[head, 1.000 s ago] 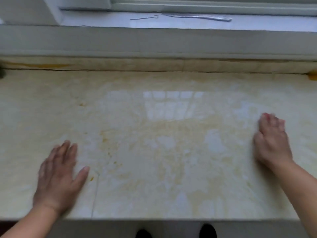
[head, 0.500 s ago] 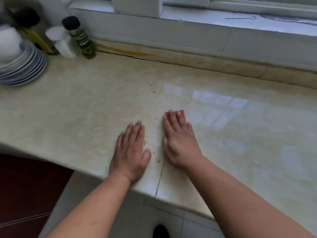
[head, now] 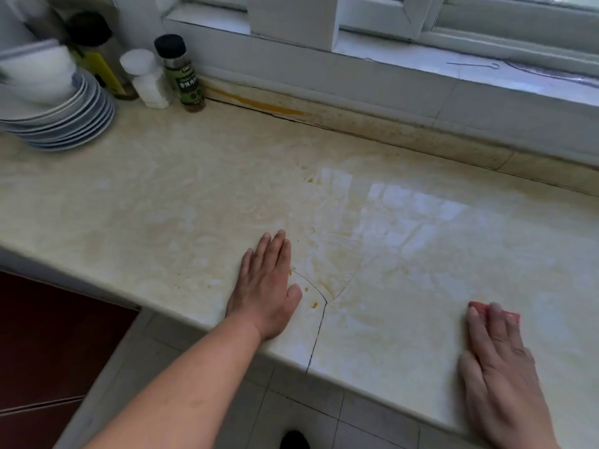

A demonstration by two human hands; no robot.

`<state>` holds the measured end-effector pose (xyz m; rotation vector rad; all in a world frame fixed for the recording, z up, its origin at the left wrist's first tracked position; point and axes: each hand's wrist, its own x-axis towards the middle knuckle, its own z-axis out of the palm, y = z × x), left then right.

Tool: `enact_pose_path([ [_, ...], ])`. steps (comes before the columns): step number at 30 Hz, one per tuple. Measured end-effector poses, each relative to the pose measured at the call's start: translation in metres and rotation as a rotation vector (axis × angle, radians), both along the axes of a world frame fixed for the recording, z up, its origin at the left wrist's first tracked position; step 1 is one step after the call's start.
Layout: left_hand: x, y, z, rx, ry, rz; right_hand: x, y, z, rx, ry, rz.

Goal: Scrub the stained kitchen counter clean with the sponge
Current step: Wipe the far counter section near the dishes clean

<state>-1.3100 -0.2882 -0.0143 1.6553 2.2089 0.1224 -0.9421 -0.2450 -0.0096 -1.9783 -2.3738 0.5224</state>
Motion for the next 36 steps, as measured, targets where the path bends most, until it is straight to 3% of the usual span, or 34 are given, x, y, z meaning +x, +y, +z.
enact_pose_path([
  [3,-0.01,-0.002,0.004,-0.025,-0.045,-0.048,-0.05,0.012,-0.005,0.035,-0.002,0.048],
  [10,-0.059,-0.032,0.003,-0.039,0.098,0.014,-0.198,0.006,0.011,-0.037,0.122,0.482],
  [13,-0.07,-0.035,-0.001,-0.061,0.117,0.06,-0.179,-0.018,0.017,-0.014,0.1,0.586],
  [19,-0.068,-0.034,-0.005,-0.031,0.118,0.08,-0.106,-0.058,0.013,-0.045,0.016,0.596],
  [26,-0.07,-0.034,-0.007,-0.014,0.122,0.076,-0.22,-0.012,0.017,-0.012,0.107,0.878],
  [30,-0.072,-0.034,-0.006,0.011,0.113,0.066,-0.3,0.041,0.015,-0.061,0.116,0.773],
  [33,-0.071,-0.036,-0.005,0.005,0.114,0.062,-0.298,0.039,0.017,-0.066,0.084,0.779],
  [36,-0.07,-0.037,-0.004,-0.004,0.096,0.066,-0.244,0.015,0.019,-0.041,0.077,0.817],
])
